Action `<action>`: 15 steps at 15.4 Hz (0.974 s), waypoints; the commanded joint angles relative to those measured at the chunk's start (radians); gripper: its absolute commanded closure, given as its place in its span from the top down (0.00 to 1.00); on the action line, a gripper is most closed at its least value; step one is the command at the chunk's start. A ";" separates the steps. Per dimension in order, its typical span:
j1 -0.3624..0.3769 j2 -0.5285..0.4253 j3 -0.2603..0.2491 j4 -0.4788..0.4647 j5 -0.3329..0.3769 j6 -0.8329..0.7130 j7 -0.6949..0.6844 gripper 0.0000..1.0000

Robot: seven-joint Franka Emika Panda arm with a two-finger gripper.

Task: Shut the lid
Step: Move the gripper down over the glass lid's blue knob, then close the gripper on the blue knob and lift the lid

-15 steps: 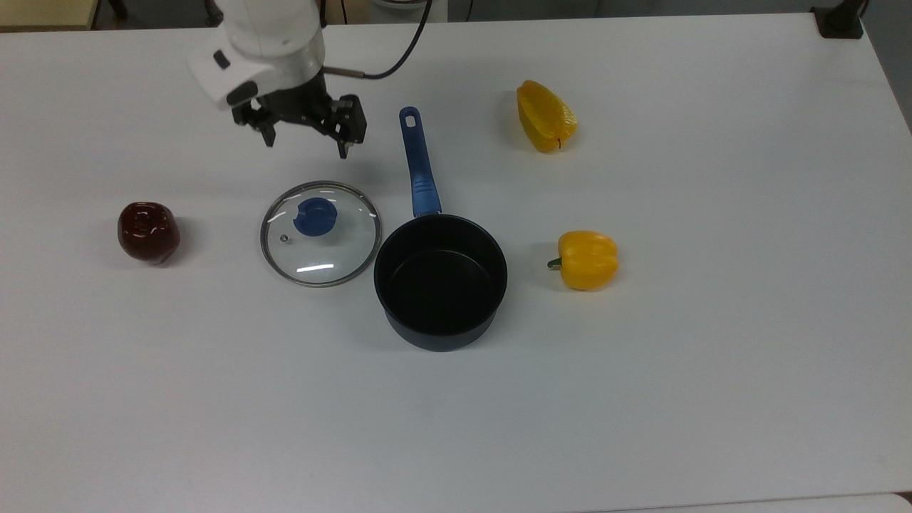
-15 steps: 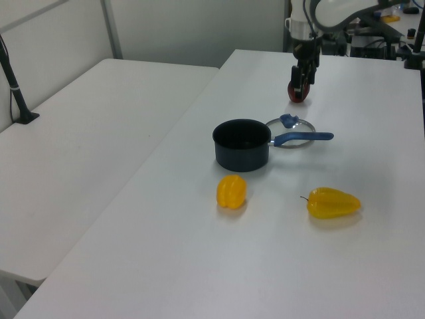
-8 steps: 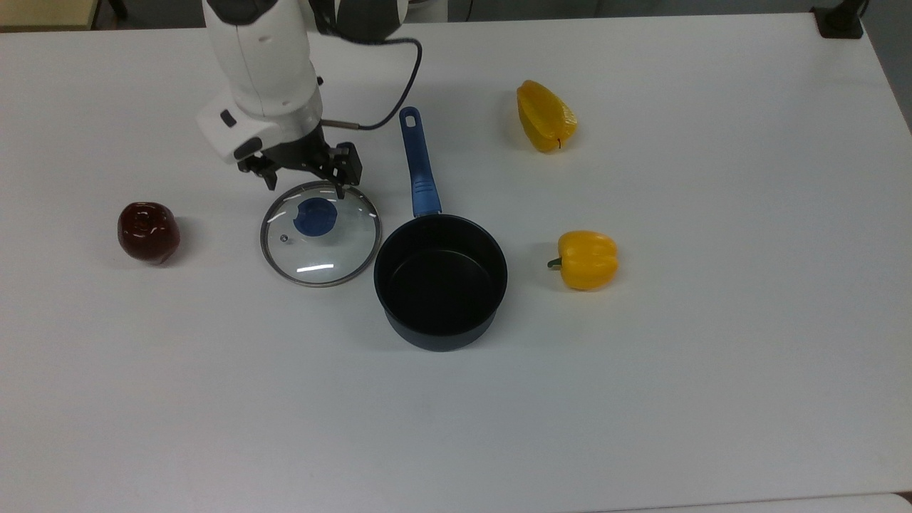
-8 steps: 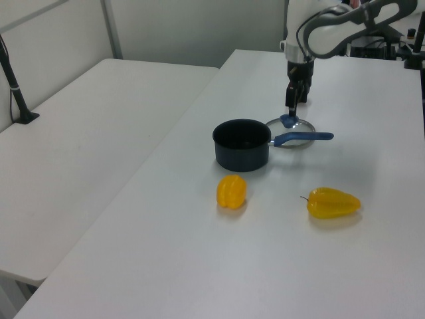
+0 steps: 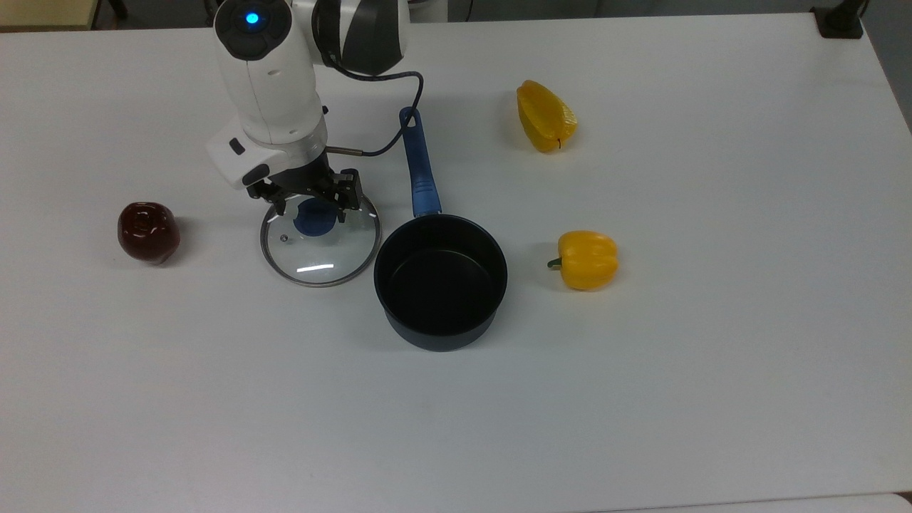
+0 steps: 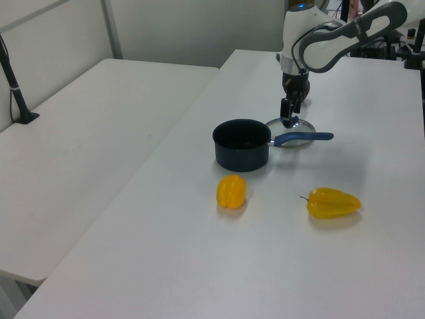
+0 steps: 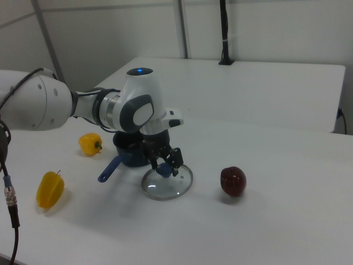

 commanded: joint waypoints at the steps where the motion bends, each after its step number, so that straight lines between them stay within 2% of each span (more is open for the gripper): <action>1: 0.003 -0.007 0.003 -0.009 0.011 0.021 -0.004 0.74; 2: 0.004 -0.005 0.003 -0.009 0.013 0.020 -0.004 0.70; 6: 0.006 -0.010 0.003 -0.004 0.014 0.006 0.001 0.43; 8: 0.000 -0.034 0.003 0.025 0.014 -0.037 0.001 0.38; 12: -0.002 -0.038 0.001 0.173 0.011 -0.242 0.000 0.38; 15: 0.004 -0.033 0.001 0.279 0.014 -0.307 -0.001 0.38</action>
